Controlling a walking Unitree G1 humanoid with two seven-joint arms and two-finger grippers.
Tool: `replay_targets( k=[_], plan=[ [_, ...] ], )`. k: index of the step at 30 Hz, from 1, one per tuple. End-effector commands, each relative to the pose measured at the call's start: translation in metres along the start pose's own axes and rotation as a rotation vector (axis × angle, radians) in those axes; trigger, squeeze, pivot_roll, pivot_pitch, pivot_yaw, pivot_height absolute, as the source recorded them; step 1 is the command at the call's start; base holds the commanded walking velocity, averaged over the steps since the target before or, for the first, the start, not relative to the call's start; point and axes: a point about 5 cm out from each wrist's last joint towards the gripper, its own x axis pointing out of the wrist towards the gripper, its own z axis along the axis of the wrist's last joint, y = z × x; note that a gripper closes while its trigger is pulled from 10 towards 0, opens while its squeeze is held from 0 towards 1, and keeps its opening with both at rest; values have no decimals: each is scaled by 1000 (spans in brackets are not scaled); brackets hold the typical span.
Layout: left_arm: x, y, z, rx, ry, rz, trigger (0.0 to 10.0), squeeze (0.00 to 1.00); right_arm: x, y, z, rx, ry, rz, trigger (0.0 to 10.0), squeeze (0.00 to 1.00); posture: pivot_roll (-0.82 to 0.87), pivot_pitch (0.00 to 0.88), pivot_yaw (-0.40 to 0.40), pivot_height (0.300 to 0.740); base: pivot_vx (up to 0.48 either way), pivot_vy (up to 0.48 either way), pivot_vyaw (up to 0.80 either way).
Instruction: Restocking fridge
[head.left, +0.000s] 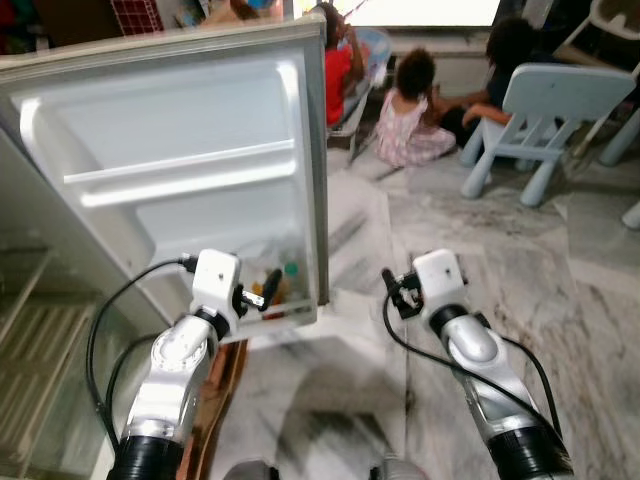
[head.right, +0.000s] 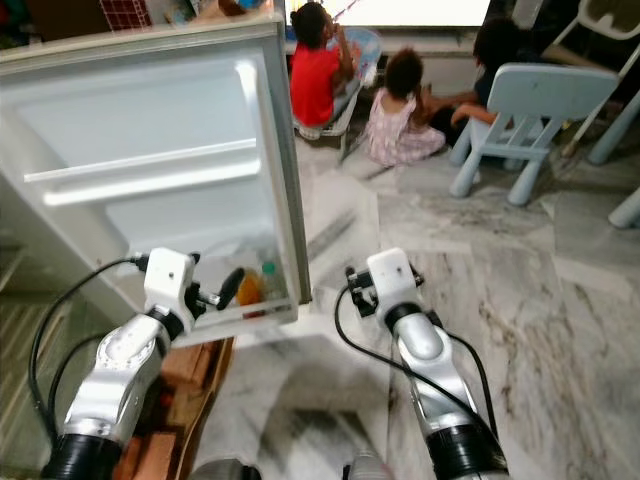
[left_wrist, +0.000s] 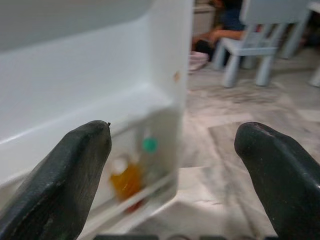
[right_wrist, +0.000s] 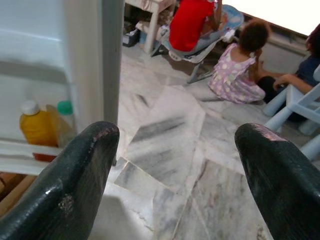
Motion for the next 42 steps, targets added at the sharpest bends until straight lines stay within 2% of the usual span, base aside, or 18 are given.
replay_targets(
  k=[1,2,4,8,12,15,18,22,27,32,34,35,38,39,42],
  plan=[
    [-14,18,6,20,-13,130,10000,0,2,6,12,13,-51,41,10000,0,-5,51,-6,740,0,0,0],
    [-14,18,6,20,-13,130,10000,0,2,6,12,13,-51,41,10000,0,-5,51,-6,740,0,0,0],
    [-22,21,16,14,-41,202,10000,0,3,7,22,8,-81,67,10000,0,13,57,-12,740,0,0,0],
    [-30,20,24,-9,-67,216,10000,0,6,7,27,5,-82,61,10000,0,10,63,-21,740,0,-272,-377],
    [-37,25,23,-23,-62,271,10000,0,8,4,26,22,-75,36,10000,0,2,77,-13,740,0,-480,-791],
    [-40,27,21,-65,-47,318,10000,0,10,3,28,45,-72,23,10000,0,-11,84,2,740,0,-480,-773],
    [-42,23,16,-87,-15,318,10000,0,15,2,33,61,-80,9,10000,0,-24,80,17,740,0,-480,-752],
    [-38,18,14,-101,-6,302,10000,0,18,-4,30,89,-74,-24,10000,0,-22,72,38,740,0,-478,-695],
    [-32,16,15,-120,-11,308,10000,0,17,-7,18,130,-57,-60,10000,0,-21,55,39,740,0,-474,0],
    [-29,16,18,-79,-38,278,10000,0,14,-6,25,116,-81,-68,10000,0,-41,55,14,740,217,-361,0],
    [-29,18,18,-85,-38,282,10000,0,14,-4,26,96,-79,-58,10000,0,-42,52,13,740,439,0,0],
    [-28,19,19,-70,-37,276,10000,0,13,3,28,92,-89,-23,10000,0,-51,48,15,740,461,0,0],
    [-26,19,20,-74,-42,273,10000,0,13,8,29,87,-110,-29,10000,0,-51,45,17,740,468,0,0],
    [-24,19,20,-76,-44,272,10000,0,13,11,29,121,-107,-40,10000,0,-51,47,19,740,480,0,0],
    [-22,17,21,-70,-49,259,10000,0,14,11,29,141,-101,-51,10000,0,-49,56,20,740,480,0,0]
  ],
)
